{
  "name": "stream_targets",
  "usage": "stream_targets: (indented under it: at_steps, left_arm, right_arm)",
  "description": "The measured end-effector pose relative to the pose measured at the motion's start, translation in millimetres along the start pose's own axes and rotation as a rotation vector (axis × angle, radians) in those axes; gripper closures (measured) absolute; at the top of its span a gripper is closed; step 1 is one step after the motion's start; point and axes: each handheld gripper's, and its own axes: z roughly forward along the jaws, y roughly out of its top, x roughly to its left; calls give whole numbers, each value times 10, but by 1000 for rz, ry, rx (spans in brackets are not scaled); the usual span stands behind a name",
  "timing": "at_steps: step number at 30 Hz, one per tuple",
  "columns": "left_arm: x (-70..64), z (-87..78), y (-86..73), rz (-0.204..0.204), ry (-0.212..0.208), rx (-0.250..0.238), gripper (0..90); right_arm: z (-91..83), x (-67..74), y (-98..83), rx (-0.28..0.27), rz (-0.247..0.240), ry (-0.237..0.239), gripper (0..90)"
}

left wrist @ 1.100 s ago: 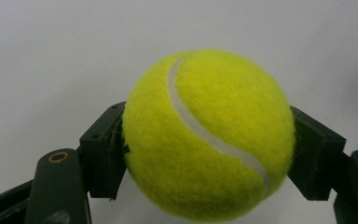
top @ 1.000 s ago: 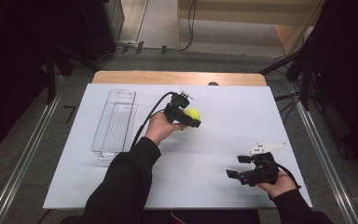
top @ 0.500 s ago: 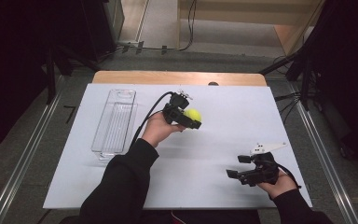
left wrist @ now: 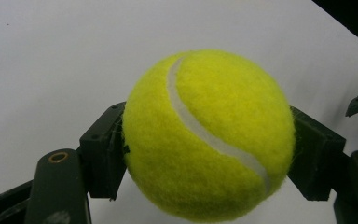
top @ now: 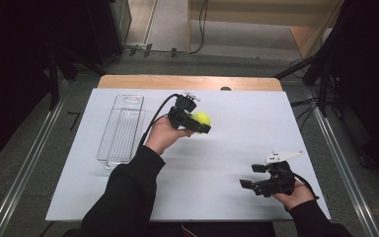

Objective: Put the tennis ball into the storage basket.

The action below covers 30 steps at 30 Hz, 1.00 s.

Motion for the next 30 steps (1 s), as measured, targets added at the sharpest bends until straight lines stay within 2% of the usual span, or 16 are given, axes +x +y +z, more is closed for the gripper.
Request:
stream_targets:
  at_steps: [16, 30]
  left_arm:
    - [-38, -193, 41, 10, 11, -5, 263]
    - [-60, -343, 59, 21, 1, -9, 263]
  right_arm:
    - [-12, -4, -2, -4, 2, -1, 169]
    - [-15, -1, -3, -5, 1, 0, 169]
